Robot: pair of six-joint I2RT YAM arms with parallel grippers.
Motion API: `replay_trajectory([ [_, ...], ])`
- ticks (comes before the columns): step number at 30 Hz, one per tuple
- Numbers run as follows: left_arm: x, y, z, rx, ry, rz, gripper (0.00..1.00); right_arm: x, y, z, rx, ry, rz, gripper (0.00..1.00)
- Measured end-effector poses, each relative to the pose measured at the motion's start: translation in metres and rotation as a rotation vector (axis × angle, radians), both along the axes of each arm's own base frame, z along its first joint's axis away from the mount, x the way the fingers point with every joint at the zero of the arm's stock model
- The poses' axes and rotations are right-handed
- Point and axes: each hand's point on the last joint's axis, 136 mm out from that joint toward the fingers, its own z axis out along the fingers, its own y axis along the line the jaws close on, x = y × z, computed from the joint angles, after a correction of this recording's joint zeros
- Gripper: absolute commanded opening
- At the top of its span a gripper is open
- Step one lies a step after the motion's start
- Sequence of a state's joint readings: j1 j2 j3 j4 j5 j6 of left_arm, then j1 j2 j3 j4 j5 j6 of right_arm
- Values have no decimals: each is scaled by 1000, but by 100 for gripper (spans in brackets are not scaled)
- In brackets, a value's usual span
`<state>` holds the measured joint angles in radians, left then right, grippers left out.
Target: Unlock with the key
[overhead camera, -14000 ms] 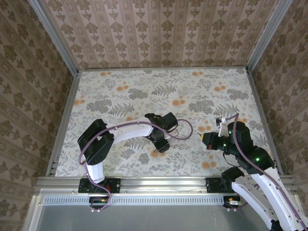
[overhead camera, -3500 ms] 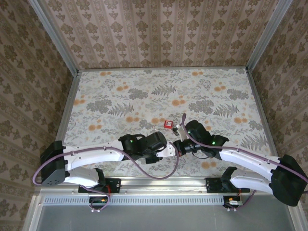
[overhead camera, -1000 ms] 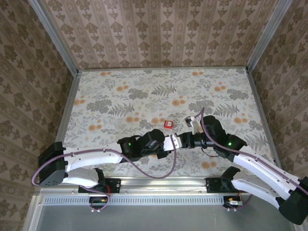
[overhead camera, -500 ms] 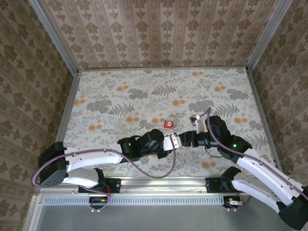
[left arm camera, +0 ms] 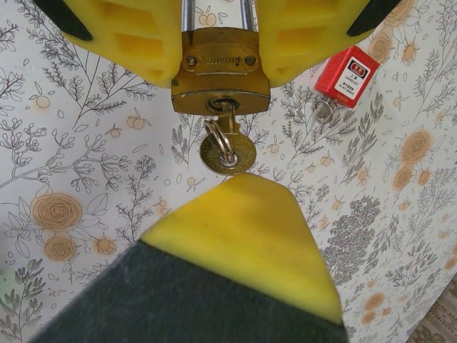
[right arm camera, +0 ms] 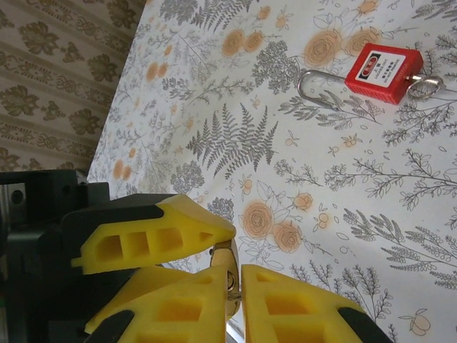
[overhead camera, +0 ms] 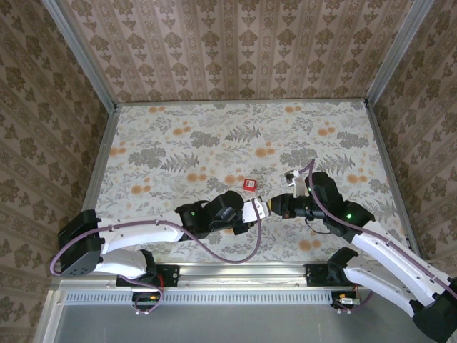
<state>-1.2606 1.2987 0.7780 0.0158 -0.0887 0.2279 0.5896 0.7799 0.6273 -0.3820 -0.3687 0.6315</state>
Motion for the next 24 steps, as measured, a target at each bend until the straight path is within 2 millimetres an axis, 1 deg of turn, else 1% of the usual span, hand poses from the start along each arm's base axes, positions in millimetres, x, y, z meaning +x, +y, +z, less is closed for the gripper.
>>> replay_trajectory([
  [5, 0, 0, 0, 0, 0, 0, 0, 0, 0, 0, 0, 2, 0, 18],
  [10, 0, 0, 0, 1, 0, 0, 0, 0, 0, 0, 0, 2, 0, 18],
  [18, 0, 0, -1, 3, 2, -2, 0, 0, 1, 3, 15, -1, -1, 13],
  [24, 0, 0, -2, 5, 3, -2, 0, 2, 5, 5, 36, 5, 2, 12],
])
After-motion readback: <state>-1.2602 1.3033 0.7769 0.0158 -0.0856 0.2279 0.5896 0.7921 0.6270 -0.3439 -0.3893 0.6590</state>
